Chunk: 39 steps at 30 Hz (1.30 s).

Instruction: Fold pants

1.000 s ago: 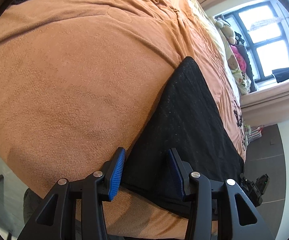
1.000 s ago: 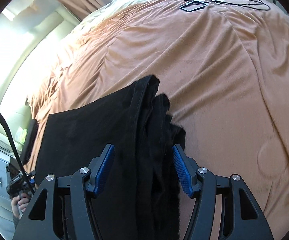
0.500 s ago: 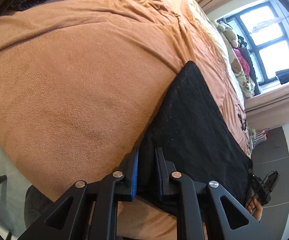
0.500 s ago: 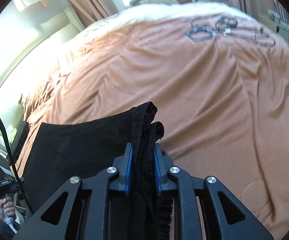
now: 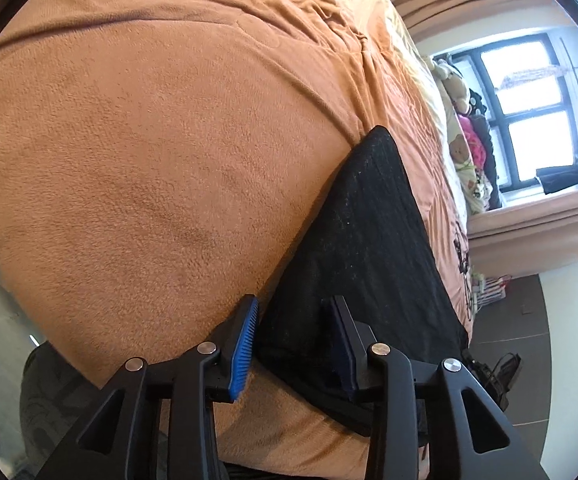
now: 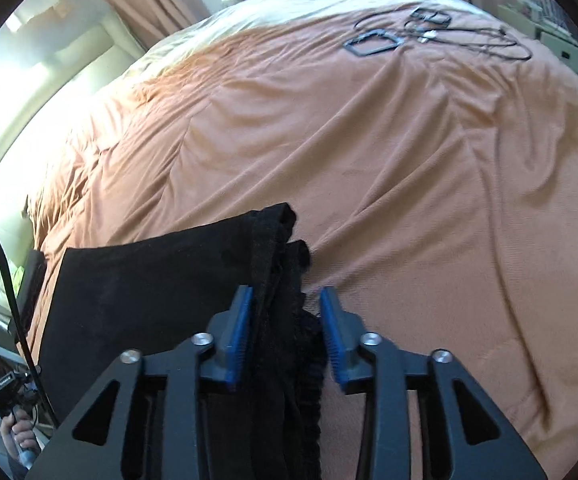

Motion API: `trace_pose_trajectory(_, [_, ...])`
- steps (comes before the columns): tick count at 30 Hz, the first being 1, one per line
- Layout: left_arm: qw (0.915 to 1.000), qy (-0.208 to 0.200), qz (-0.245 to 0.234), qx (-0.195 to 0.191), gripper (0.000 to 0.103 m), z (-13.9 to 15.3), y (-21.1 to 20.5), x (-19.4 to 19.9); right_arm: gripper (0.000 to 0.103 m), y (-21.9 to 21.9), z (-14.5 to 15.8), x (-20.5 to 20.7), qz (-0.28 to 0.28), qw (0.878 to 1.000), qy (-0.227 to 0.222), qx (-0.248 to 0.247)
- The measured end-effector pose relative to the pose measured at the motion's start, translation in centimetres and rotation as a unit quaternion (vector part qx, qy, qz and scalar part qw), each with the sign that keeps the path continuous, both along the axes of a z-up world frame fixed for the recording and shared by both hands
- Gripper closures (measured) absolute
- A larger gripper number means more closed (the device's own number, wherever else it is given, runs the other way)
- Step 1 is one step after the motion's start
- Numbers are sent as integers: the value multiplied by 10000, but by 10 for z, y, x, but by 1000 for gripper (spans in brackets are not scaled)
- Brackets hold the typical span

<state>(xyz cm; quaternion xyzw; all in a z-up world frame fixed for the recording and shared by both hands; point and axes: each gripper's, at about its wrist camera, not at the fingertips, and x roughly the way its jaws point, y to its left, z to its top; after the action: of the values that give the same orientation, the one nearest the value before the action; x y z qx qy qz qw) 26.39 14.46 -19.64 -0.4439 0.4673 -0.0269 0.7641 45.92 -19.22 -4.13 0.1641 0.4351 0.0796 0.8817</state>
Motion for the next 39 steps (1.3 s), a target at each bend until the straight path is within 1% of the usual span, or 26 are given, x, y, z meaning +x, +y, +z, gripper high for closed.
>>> trace_pose_trajectory(4, [9998, -90, 39, -193, 64, -7, 1, 5, 68, 3, 20, -23, -66, 9997, -202, -120])
trace_pose_trajectory(8, [9994, -176, 82, -291, 64, -9, -2, 7, 68, 3, 33, -37, -72, 9991, -343, -222])
trace_pose_trajectory(10, [9991, -207, 138, -348, 64, -9, -3, 4, 68, 8, 42, -48, -102, 9982, -514, -291])
trace_pose_trajectory(11, [9989, -211, 163, -385, 67, -8, -4, 3, 68, 11, 47, -53, -98, 9977, -594, -321])
trace_pose_trajectory(12, [9990, -200, 174, -358, 75, -8, -4, 3, 68, 13, 51, -55, -56, 9973, -662, -323])
trace_pose_trajectory(13, [9993, -187, 165, -269, 79, -7, -5, 2, 68, 17, 54, -58, 0, 9968, -741, -303])
trace_pose_trajectory(14, [9993, -214, 168, -269, 84, -6, -5, 0, 68, 25, 57, -62, 68, 9962, -811, -302])
trace_pose_trajectory(15, [9989, -275, 191, -325, 88, -5, -4, -2, 68, 30, 59, -66, 114, 9959, -841, -313])
trace_pose_trajectory(16, [9985, -337, 210, -384, 89, -4, -3, -4, 68, 36, 60, -68, 173, 9956, -867, -309])
trace_pose_trajectory(18, [9972, -490, 241, -513, 91, 0, -2, -7, 68, 50, 60, -72, 314, 9953, -875, -277])
trace_pose_trajectory(20, [9961, -589, 240, -614, 91, 4, -2, -9, 68, 68, 55, -75, 437, 9951, -800, -377])
trace_pose_trajectory(23, [9954, -708, 180, -615, 92, 13, -5, -9, 68, 89, 49, -76, 707, 9943, -760, -249])
trace_pose_trajectory(26, [9945, -818, 142, -641, 92, 19, -6, -8, 68, 112, 43, -75, 860, 9932, -704, -356])
trace_pose_trajectory(30, [9939, -849, 145, -693, 92, 20, -7, -6, 69, 130, 36, -70, 991, 9929, -596, -282])
trace_pose_trajectory(34, [9936, -868, 135, -703, 91, 19, -6, -5, 73, 148, 31, -65, 1117, 9919, -543, -256])
trace_pose_trajectory(37, [9930, -880, 133, -777, 92, 17, -5, -5, 81, 163, 25, -60, 1202, 9912, -459, -311])
trace_pose_trajectory(39, [9927, -891, 137, -800, 92, 17, -5, -4, 81, 172, 19, -59, 1260, 9910, -355, -296])
